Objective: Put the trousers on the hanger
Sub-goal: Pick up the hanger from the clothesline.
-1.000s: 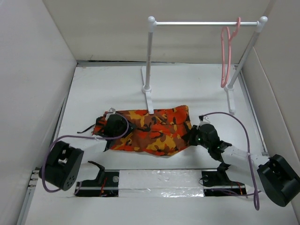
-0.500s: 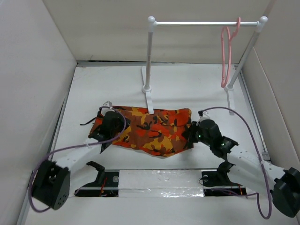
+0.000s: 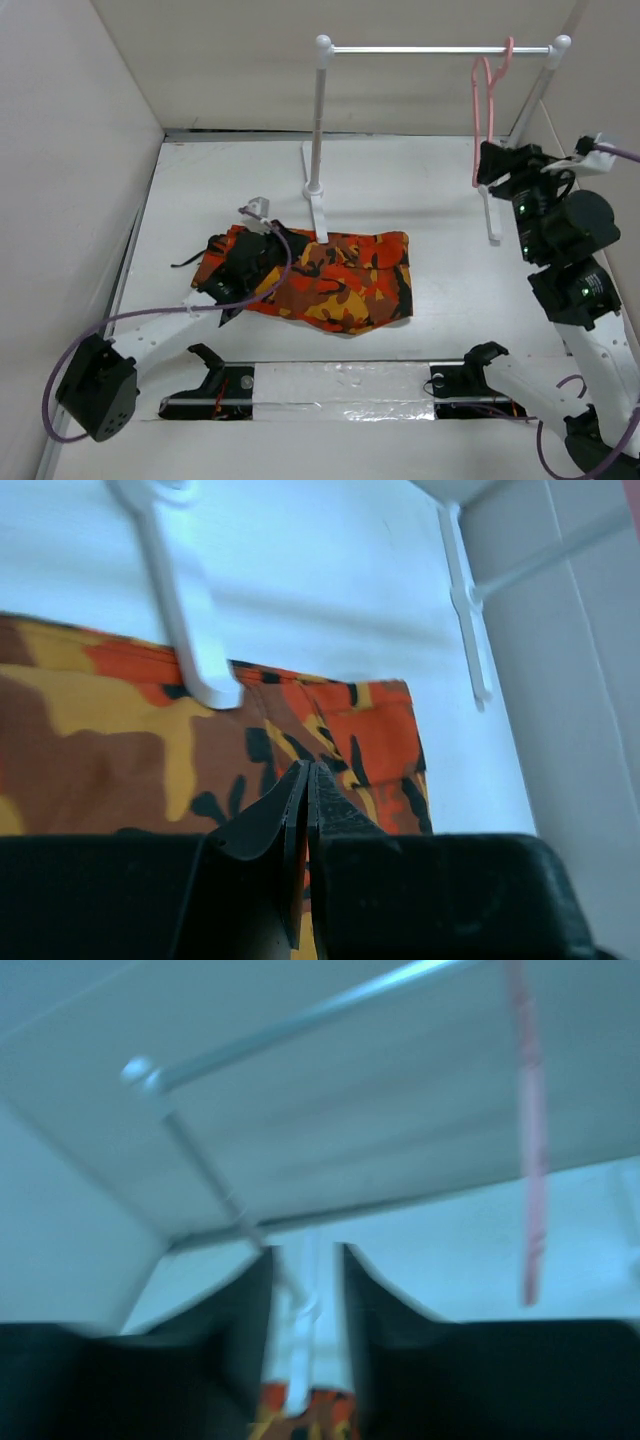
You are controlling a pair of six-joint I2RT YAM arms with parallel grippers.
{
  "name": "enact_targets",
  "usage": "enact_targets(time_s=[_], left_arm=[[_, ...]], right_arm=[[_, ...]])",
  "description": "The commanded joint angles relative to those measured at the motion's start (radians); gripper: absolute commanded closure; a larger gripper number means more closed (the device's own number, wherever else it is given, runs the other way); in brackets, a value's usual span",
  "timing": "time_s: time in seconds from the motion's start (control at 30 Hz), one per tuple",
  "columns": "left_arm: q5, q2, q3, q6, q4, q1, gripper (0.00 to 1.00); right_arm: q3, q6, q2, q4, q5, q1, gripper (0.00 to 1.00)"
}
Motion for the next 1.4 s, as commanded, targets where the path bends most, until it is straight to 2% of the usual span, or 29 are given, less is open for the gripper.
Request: enact_targets(time_s=[0.0,0.07,0.1,0.13,0.2,0.23,0.33,0.4,0.57,0.63,0.77,0.93,0.97,1.07,1.13,1.17,1.27,1.37], left_arm=[[-0.074,0.078,0.153,0.144,0.186,-0.222,1.00],[-0.275,0.153,0.289,0.248,0.167,-0.373,1.00],[-0.357,0.239,0.335,0.298,0.143,-0.440,1.00],[-0.498,0.275,0.376,0.356,0.118,-0.540,1.00],[-0.550,0.331,0.415,0.372,0.103,-0.582,1.00],[-0.538,0.332,0.405,0.346,0.110,-0.582,0.94],[-0.470,0.309,0.336,0.303,0.156,-0.582,0.77],[-0.444,0.303,0.305,0.266,0.158,-0.582,0.74],[-0.365,0.309,0.248,0.168,0.161,-0.582,0.73],[-0.360,0.312,0.230,0.148,0.173,-0.594,0.73],[-0.363,0.324,0.211,0.117,0.176,-0.603,0.74],[-0.372,0.329,0.211,0.106,0.178,-0.603,0.74],[-0.374,0.327,0.211,0.105,0.178,-0.603,0.74],[-0.374,0.319,0.210,0.103,0.180,-0.613,0.75],[-0.375,0.318,0.207,0.102,0.178,-0.613,0.75],[-0.377,0.318,0.207,0.100,0.178,-0.613,0.75],[-0.381,0.316,0.202,0.096,0.181,-0.613,0.76],[-0.387,0.315,0.200,0.094,0.183,-0.613,0.76]], right_arm=[[0.095,-0.114,0.104,-0.077,0.200,-0.101,0.38],[0.167,-0.125,0.189,-0.097,0.150,-0.213,0.21],[0.184,-0.125,0.216,-0.102,0.112,-0.249,0.20],[0.204,-0.118,0.271,-0.121,0.067,-0.284,0.19],[0.231,-0.111,0.314,-0.132,-0.074,-0.361,0.19],[0.229,-0.099,0.330,-0.131,-0.133,-0.375,0.19],[0.174,-0.080,0.344,-0.084,-0.151,-0.405,0.27],[0.153,-0.071,0.354,-0.074,-0.198,-0.419,0.29],[0.103,-0.056,0.384,-0.054,-0.220,-0.430,0.36],[0.079,-0.054,0.385,-0.045,-0.209,-0.430,0.38],[0.064,-0.056,0.399,-0.036,-0.214,-0.439,0.48],[0.059,-0.056,0.417,-0.037,-0.215,-0.439,0.53],[0.057,-0.052,0.417,-0.036,-0.217,-0.439,0.62],[0.039,-0.048,0.408,-0.008,-0.220,-0.439,0.75],[0.050,-0.048,0.410,-0.010,-0.215,-0.448,0.79],[0.057,-0.048,0.413,-0.020,-0.209,-0.448,0.88],[0.076,-0.051,0.413,-0.023,-0.214,-0.448,1.00],[0.097,-0.054,0.398,-0.011,-0.225,-0.448,1.00]])
